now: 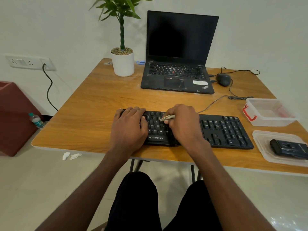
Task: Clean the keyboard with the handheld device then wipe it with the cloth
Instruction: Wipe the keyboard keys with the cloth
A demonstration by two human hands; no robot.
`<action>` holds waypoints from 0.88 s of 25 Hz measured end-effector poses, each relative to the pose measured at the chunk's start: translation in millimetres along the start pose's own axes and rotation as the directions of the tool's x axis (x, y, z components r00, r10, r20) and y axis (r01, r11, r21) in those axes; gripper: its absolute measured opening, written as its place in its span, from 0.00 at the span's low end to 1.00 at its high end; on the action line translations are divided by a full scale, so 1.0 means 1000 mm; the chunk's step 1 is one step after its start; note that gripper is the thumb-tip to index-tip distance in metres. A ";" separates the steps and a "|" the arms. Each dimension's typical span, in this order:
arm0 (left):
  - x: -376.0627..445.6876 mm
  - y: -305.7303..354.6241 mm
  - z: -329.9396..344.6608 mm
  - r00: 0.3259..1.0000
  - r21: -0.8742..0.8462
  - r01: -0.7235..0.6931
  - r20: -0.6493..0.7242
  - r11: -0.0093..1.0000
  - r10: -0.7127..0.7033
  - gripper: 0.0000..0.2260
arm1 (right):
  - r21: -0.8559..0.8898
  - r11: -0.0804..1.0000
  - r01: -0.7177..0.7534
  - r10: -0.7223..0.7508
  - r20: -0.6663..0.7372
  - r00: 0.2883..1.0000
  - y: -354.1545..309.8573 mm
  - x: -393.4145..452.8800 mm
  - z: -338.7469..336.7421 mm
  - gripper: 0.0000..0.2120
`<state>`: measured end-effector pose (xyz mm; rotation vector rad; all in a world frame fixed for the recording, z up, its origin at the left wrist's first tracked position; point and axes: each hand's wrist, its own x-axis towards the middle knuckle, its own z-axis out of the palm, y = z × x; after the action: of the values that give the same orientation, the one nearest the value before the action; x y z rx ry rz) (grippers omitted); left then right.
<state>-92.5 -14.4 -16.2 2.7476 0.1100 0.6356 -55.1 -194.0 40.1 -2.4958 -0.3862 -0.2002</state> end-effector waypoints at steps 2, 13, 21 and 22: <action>-0.001 -0.001 0.000 1.000 -0.001 -0.004 -0.001 1.000 0.004 0.21 | 0.066 0.996 0.062 -0.066 0.059 0.996 -0.014 -0.007 0.014 0.08; -0.001 0.000 -0.001 1.000 0.006 0.008 0.008 1.000 -0.008 0.21 | -0.084 0.996 0.019 -0.020 -0.012 1.000 0.016 0.000 -0.006 0.11; 0.000 0.001 -0.003 1.000 0.023 -0.002 0.029 1.000 0.001 0.23 | -0.109 0.993 0.035 -0.036 -0.006 0.999 0.021 -0.001 -0.012 0.10; 0.000 0.001 -0.004 1.000 0.023 0.000 0.031 1.000 -0.001 0.23 | -0.151 0.988 -0.014 0.007 -0.046 0.999 0.025 0.003 -0.016 0.09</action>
<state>-93.8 -14.0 -12.8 2.7779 0.1119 0.5945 -45.0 -222.2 40.4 -2.6361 -0.3510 -0.2913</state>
